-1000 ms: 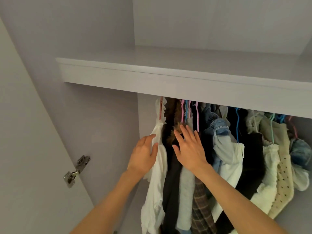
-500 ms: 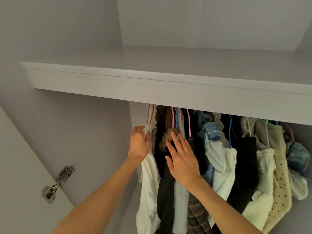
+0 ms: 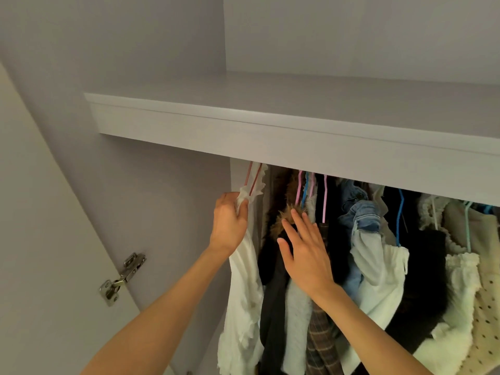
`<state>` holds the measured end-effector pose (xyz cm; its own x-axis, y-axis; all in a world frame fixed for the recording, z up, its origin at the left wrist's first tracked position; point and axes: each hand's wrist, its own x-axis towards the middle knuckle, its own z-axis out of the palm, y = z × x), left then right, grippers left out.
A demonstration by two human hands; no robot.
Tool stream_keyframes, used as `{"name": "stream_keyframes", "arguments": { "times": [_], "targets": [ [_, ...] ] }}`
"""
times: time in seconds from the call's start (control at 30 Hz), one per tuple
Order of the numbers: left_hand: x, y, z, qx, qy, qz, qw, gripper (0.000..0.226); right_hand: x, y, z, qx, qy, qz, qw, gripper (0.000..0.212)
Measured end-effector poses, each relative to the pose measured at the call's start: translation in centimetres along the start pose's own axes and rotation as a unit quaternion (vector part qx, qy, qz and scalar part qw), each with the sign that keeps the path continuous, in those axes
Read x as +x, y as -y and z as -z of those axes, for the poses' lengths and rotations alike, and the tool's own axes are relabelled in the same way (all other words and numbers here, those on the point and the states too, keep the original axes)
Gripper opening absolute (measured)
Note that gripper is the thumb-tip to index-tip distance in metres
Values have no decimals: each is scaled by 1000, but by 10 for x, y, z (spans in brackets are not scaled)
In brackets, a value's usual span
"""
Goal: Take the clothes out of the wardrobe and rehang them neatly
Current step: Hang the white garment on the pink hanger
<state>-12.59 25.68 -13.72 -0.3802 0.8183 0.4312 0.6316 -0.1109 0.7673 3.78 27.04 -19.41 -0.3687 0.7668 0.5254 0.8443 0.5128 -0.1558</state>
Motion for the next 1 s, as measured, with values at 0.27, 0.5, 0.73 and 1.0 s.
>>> {"name": "stream_keyframes", "arguments": {
  "times": [0.27, 0.5, 0.73, 1.0],
  "targets": [
    [-63, 33, 15, 27, 25, -76, 996, 8, 39, 43, 21, 187, 20, 0, 982, 38],
    [-100, 58, 37, 41, 42, -58, 997, 12, 69, 117, 21, 595, 87, -326, 730, 29],
    [-134, 86, 77, 60, 116, -113, 985, 38, 42, 130, -4, 516, 208, -337, 760, 10],
    [-126, 124, 114, 127, 20, -31, 991, 41, 6, 105, 6, 459, 158, -342, 804, 28]
  ]
}}
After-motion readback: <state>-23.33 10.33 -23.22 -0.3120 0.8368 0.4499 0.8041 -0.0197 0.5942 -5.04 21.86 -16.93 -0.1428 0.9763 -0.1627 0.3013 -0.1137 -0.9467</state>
